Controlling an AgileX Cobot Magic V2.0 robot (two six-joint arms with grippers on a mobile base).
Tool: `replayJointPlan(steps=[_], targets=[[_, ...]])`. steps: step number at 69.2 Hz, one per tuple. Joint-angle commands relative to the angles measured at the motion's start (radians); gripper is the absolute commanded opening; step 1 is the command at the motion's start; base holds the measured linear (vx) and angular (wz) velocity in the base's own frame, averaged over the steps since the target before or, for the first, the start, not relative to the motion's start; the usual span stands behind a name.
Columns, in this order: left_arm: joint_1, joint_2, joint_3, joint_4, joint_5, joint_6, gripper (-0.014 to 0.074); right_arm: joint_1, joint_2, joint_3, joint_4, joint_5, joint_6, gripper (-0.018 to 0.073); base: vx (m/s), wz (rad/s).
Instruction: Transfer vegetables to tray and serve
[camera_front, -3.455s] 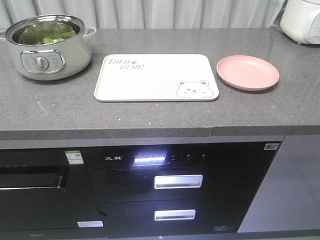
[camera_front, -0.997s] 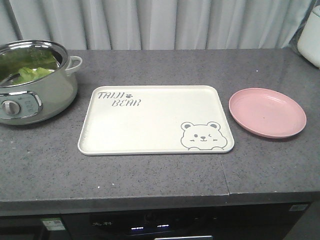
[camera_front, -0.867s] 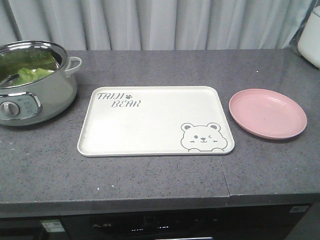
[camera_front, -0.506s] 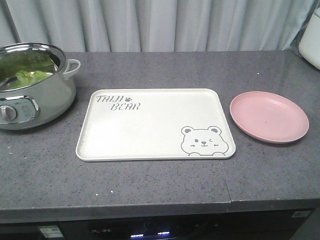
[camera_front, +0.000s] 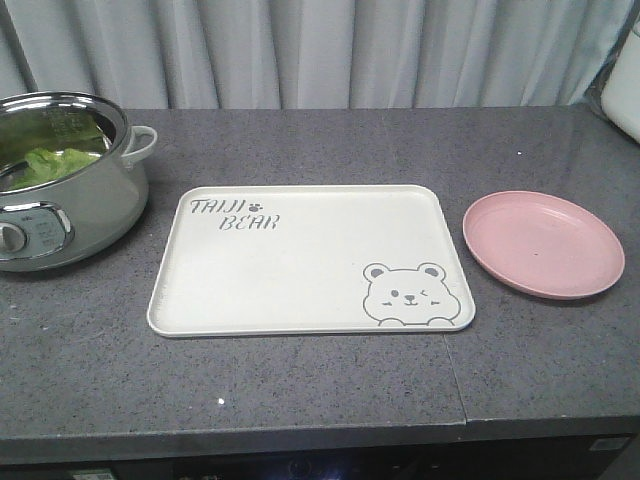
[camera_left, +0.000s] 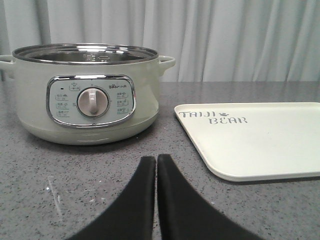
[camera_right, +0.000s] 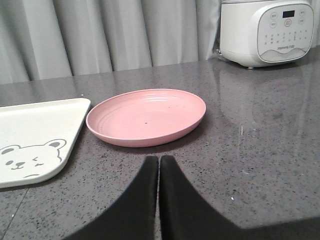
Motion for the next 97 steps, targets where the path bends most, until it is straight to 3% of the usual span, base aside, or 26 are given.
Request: replayJointPlan(steps=[1, 97], targets=[[0.0, -0.013, 0.027, -0.008, -0.076, 0.0, -0.0006, -0.007, -0.008, 0.015, -0.005, -0.078, -0.003, -0.0003, 0.03, 0.0], [0.0, -0.013, 0.027, -0.008, -0.076, 0.0, -0.0006, -0.007, -0.008, 0.015, -0.005, -0.078, -0.004, -0.0003, 0.02, 0.0]])
